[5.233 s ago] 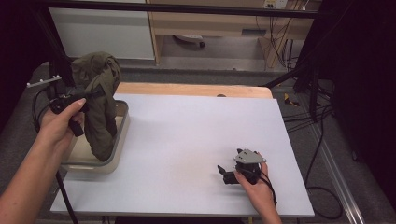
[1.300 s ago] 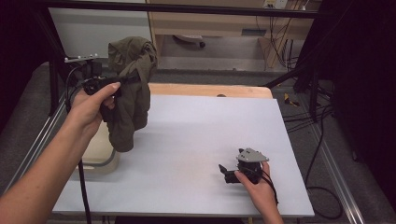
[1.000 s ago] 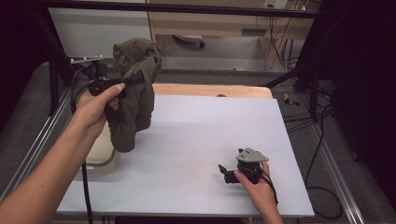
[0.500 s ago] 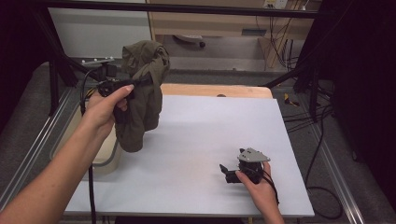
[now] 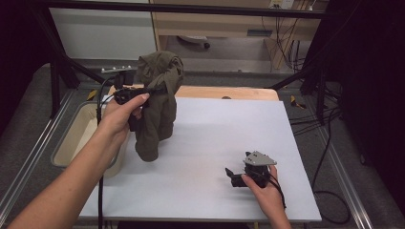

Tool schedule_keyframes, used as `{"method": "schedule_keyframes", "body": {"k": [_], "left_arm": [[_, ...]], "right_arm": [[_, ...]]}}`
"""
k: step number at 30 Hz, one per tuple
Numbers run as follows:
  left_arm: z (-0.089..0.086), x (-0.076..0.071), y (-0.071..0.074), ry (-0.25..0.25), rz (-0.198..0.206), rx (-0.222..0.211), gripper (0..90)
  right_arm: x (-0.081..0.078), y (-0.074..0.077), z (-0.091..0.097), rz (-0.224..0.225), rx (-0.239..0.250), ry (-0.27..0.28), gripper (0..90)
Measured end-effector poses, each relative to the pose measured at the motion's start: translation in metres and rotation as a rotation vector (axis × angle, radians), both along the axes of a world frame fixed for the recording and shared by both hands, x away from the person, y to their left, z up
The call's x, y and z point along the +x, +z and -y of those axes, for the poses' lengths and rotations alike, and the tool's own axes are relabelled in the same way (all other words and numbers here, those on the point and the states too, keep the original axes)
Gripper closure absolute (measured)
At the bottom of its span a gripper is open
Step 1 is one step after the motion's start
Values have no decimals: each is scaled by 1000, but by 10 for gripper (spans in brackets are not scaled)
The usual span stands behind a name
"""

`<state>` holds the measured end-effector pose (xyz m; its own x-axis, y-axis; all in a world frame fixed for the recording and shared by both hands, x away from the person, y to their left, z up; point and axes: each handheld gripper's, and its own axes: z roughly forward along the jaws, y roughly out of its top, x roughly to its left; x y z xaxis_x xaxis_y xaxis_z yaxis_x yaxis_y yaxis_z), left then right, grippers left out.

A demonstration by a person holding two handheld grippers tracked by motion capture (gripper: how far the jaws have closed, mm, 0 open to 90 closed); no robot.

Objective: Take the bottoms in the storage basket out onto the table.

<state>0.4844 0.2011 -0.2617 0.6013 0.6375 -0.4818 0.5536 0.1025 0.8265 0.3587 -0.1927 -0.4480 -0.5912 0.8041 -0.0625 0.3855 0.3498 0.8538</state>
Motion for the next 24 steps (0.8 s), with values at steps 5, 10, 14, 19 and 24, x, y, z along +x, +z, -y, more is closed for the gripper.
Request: {"method": "schedule_keyframes", "body": {"k": [5, 10, 14, 19, 24], "left_arm": [[5, 0, -8, -6, -12, 0, 742], [7, 0, -15, -10, -21, 7, 742], [8, 0, -20, -13, -30, 6, 742], [8, -1, -23, -15, -33, 12, 741], [15, 1, -30, -20, -51, 29, 741]], "right_arm": [[-1, 1, 1, 0, 1, -3, 33], [-1, 0, 1, 6, -2, 3, 33], [-1, 0, 1, 5, -2, 4, 33], [-1, 0, -1, 0, -2, 9, 32], [-1, -1, -2, 1, -1, 10, 32]]}}
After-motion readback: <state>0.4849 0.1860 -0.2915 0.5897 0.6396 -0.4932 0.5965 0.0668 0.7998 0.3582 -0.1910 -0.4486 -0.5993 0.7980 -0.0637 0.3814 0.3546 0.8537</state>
